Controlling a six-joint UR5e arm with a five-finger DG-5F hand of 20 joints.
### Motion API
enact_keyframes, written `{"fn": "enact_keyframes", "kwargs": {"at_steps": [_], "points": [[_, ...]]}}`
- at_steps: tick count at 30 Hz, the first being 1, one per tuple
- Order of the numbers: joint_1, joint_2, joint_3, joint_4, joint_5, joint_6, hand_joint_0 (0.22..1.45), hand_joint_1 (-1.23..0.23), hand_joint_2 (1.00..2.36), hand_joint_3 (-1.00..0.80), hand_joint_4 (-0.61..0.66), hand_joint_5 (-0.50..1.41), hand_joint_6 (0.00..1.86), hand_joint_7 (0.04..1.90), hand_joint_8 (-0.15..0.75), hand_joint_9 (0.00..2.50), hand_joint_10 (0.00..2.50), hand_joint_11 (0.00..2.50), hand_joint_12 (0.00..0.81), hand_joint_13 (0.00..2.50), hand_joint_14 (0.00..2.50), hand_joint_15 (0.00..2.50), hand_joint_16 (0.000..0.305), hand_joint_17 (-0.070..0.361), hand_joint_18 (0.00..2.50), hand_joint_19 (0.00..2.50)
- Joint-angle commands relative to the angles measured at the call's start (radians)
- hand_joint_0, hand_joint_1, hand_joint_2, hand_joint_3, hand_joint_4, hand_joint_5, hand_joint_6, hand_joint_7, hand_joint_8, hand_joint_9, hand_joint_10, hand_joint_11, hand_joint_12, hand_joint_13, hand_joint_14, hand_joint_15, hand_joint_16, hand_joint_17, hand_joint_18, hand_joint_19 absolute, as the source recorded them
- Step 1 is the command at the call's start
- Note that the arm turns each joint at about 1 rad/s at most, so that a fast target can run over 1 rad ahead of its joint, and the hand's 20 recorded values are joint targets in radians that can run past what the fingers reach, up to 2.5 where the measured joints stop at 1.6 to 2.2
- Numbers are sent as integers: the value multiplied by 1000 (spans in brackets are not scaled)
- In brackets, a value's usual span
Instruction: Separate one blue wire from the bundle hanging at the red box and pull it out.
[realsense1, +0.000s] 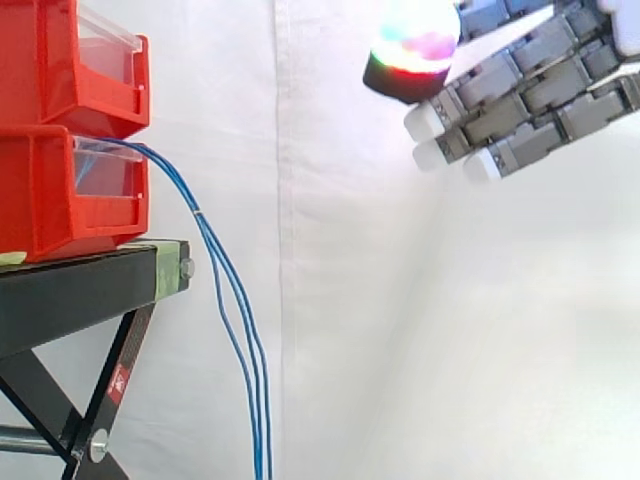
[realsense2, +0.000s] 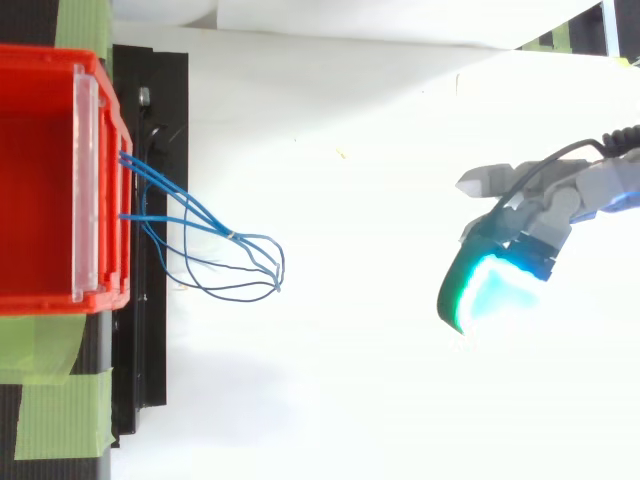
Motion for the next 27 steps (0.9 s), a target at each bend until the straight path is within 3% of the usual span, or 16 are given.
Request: {"fn": "enact_keyframes", "kwargs": {"at_steps": [1,4,5,6,7,12,22,24,26,27], "points": [[1,0,-37,35,8,-2,546,-527,1000,-500,311,-224,502,722,312,358,4,181,346,56,3,105,54,122,0,285],[2,0,-57,72,27,-3,548,-536,1000,-500,311,-223,502,722,312,357,5,188,346,57,3,109,54,122,0,291],[4,0,-89,121,47,-3,548,-535,1000,-500,311,-223,502,722,313,358,4,180,346,58,3,105,54,122,0,290],[2,0,-97,135,54,-2,549,-539,1000,-500,310,-223,502,719,312,360,4,181,346,58,3,105,54,122,0,290],[2,0,-127,196,77,-2,549,-540,1000,-500,311,-223,502,722,313,359,5,179,346,59,3,105,54,122,0,289],[4,0,-190,357,134,-6,550,-546,1000,-500,312,-223,502,724,314,364,4,189,346,60,3,105,54,122,0,291],[10,-2,-271,502,183,-106,550,-547,1000,-500,307,-224,502,722,312,361,5,190,347,64,3,114,54,121,0,294],[16,-2,-298,558,212,-157,548,-546,1000,-500,296,-227,502,719,310,349,6,181,348,63,3,115,54,122,0,290],[16,-8,-302,578,228,-169,547,-547,1000,-500,284,-231,502,710,286,247,3,117,346,45,3,107,55,123,0,284],[19,-35,-302,606,255,-173,542,-523,1000,-500,263,-242,502,707,250,10,0,5,336,0,4,124,55,123,0,324]]}}
